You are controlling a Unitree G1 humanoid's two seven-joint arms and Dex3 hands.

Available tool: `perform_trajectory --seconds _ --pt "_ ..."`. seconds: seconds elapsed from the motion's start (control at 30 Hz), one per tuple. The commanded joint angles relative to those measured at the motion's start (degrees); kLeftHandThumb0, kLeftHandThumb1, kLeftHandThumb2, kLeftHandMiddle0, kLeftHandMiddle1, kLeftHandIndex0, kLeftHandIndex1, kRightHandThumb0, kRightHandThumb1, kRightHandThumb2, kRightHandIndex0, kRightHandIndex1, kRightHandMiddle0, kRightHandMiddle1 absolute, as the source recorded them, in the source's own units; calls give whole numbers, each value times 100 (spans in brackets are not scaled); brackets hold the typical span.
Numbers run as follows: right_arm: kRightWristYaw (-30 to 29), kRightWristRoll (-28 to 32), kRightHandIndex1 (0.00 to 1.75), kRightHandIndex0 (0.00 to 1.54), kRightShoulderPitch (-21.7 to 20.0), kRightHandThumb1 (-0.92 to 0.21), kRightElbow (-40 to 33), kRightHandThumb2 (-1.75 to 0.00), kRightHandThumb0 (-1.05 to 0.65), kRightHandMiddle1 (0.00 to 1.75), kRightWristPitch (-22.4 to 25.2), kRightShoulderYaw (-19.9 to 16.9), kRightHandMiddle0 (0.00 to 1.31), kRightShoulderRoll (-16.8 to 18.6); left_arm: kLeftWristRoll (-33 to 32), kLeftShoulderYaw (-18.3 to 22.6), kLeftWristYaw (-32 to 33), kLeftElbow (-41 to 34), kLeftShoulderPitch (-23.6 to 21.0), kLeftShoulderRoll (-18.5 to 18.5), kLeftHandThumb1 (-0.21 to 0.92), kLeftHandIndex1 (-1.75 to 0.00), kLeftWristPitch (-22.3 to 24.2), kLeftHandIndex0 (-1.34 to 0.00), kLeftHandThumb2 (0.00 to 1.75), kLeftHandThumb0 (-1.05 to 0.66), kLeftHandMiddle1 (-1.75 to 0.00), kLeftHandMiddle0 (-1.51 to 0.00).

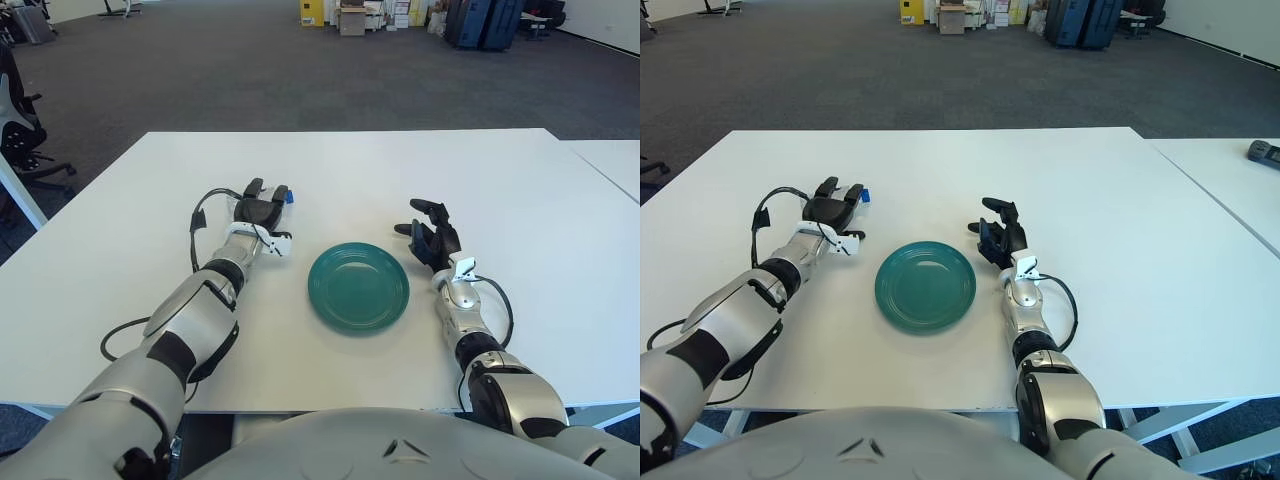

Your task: Put the bottle into the plate.

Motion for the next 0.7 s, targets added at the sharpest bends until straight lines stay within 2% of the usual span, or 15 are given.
perform_trajectory --seconds 0.0,0.33,0.37,0.5,0.67 --pt "-16 -73 93 59 815 -83 512 -78 -51 113 -14 15 6 103 -26 -29 -180 83 -108 65 92 -1 100 -2 79 -105 0 0" --pt "-113 -127 94 58 887 -85 422 -78 -46 114 -103 57 5 102 -247 131 -536 179 124 141 92 -6 128 -6 85 -105 -2 -4" --pt "-118 -129 94 58 892 -85 416 -78 -45 114 -102 60 5 100 -283 161 -575 181 131 141 92 -11 131 -4 85 -105 -1 -5" --pt "-118 -134 94 57 920 -84 397 -79 -44 113 -132 69 4 84 -433 289 -712 181 145 123 92 -20 156 -1 83 -105 0 -7" --pt "-101 -128 93 58 947 -81 380 -82 -42 112 -148 69 4 68 -710 550 -894 173 187 113 92 -21 164 0 77 -105 0 -7"
